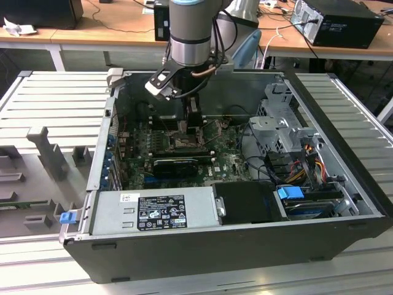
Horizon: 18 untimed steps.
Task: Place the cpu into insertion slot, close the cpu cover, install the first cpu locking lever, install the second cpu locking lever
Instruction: 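Place the cpu into insertion slot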
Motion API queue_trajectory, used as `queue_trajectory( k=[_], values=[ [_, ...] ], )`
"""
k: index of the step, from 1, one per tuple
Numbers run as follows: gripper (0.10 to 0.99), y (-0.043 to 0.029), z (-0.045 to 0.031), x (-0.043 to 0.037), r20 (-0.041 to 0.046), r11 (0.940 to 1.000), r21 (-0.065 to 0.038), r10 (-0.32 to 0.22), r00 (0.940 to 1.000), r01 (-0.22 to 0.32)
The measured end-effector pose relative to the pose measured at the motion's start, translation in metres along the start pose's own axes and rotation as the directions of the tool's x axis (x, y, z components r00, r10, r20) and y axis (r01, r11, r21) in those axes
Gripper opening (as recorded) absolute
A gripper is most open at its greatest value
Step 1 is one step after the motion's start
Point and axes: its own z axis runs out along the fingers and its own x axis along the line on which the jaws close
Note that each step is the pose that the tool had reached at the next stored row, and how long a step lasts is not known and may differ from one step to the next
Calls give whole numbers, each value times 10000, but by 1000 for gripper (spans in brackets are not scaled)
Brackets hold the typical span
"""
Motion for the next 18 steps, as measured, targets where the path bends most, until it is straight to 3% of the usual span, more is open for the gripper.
queue_trajectory(
  k=[4,18],
  values=[
    [529,-24,103,25,-1,10000,2,0,10000,0],
    [529,-97,262,-73,7,9998,5,214,9998,-214]
  ],
)
